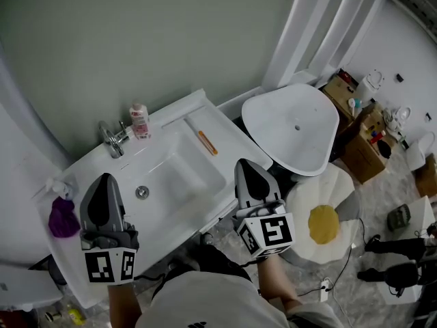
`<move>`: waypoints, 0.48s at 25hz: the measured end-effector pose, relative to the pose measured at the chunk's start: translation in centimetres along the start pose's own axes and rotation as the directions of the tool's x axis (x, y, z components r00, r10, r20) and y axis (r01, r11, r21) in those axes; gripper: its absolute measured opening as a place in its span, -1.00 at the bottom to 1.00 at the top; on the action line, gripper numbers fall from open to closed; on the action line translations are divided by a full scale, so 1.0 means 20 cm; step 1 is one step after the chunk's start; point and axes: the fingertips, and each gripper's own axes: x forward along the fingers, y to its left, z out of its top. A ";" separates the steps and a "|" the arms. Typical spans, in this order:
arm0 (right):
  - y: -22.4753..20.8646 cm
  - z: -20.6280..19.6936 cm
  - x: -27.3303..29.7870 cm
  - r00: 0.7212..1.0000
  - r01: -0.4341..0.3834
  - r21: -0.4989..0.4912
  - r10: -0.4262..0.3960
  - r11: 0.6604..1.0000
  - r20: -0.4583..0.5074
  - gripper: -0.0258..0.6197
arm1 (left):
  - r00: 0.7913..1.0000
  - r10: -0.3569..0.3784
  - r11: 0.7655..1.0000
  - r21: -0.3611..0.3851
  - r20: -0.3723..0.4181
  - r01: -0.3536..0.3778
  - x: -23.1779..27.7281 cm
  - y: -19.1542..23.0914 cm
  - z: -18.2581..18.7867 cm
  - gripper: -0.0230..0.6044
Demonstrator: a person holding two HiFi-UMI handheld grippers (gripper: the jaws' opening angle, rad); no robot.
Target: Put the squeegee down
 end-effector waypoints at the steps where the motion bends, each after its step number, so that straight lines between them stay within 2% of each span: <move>1: 0.00 0.00 -0.01 1.000 0.003 0.003 -0.003 1.000 0.001 -0.92 | 1.000 -0.003 1.000 0.000 -0.002 0.003 -0.01 0.00 0.00 -0.90; 12: 0.02 0.01 -0.06 1.000 0.016 0.016 -0.016 1.000 0.013 -0.92 | 1.000 -0.021 1.000 0.000 -0.004 0.021 -0.04 -0.02 0.00 -0.90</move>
